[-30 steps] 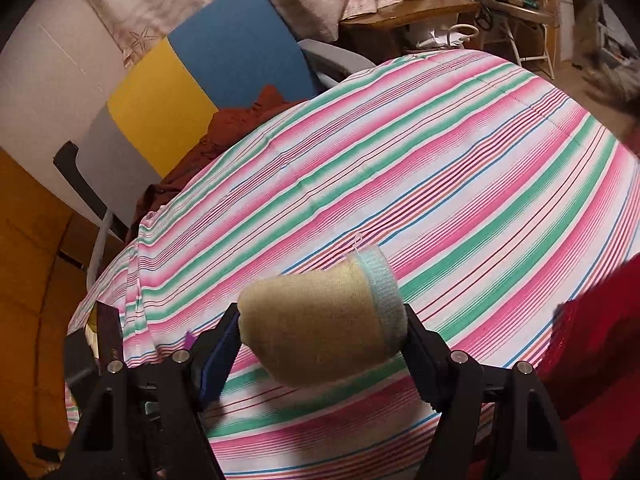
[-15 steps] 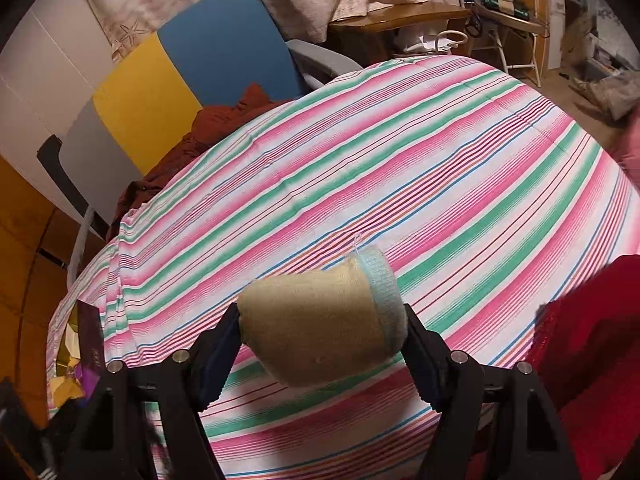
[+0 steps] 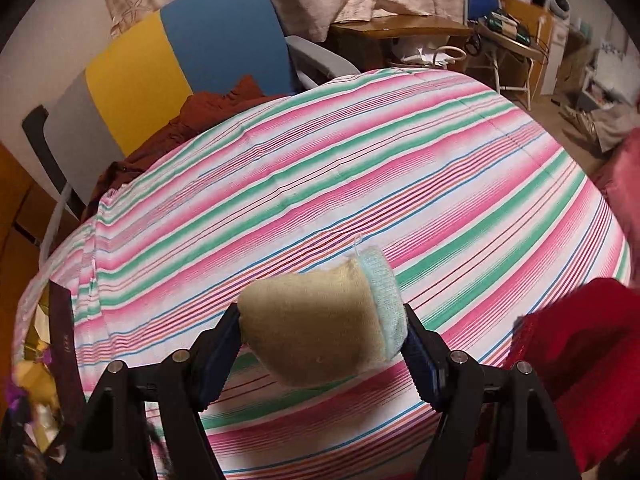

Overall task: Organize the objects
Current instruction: 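Carry the purple pouch and beige sock over the gold tray, then lower both items into the tray and open both tools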

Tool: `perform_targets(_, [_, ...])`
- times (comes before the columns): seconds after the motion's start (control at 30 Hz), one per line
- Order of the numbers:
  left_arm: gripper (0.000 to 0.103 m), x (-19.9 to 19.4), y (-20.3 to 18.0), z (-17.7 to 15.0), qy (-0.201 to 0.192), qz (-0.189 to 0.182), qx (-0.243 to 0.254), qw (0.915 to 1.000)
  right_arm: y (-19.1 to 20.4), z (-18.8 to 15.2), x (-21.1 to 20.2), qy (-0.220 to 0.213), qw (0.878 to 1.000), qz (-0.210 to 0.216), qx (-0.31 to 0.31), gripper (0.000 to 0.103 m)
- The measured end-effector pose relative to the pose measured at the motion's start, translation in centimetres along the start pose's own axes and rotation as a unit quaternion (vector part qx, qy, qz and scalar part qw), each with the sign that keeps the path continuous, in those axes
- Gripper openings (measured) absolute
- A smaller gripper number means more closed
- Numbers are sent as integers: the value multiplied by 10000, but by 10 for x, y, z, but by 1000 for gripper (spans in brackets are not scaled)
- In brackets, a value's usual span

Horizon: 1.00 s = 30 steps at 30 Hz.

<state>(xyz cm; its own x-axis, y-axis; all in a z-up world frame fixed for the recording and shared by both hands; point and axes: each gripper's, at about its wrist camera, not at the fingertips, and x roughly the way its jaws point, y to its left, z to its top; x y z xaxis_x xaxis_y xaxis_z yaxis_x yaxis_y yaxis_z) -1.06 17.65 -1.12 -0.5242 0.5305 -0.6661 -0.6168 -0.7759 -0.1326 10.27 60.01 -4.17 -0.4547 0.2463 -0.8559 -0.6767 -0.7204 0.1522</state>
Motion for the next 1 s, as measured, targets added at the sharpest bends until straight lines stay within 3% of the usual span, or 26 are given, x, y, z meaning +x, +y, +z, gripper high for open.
perform_targets(0.13, [38, -24, 42, -14, -85, 320, -335, 9989, 25, -3, -6, -27, 9989, -114, -451, 75])
perform_targets(0.27, [38, -45, 87, -32, -75, 724, -807, 9941, 74, -11, -20, -78, 9945, 485, -927, 75])
perform_targets(0.37, [38, -52, 108, -42, -81, 886, -1119, 9897, 134, -26, -32, -71, 9813, 1218, -1491, 75])
perform_targets(0.43, [38, -51, 114, -47, -61, 891, -1246, 9882, 166, -37, -37, -40, 9709, 1581, -1796, 75])
perform_targets(0.57, [38, -46, 112, -53, -6, 766, -1266, 9890, 247, -66, -48, 88, 9358, 2394, -2585, 75])
perform_targets(0.7, [38, -37, 105, -56, 76, 577, -1248, 9905, 300, -88, -44, 327, 9140, 2723, -2991, 75])
perform_targets(0.8, [38, -34, 100, -54, 87, 536, -1179, 9915, 332, -98, -39, 448, 9070, 2799, -3115, 75])
perform_targets(1.0, [39, -22, 98, -46, 89, 441, -1177, 9920, 377, -91, -21, 564, 9063, 2895, -3028, 78])
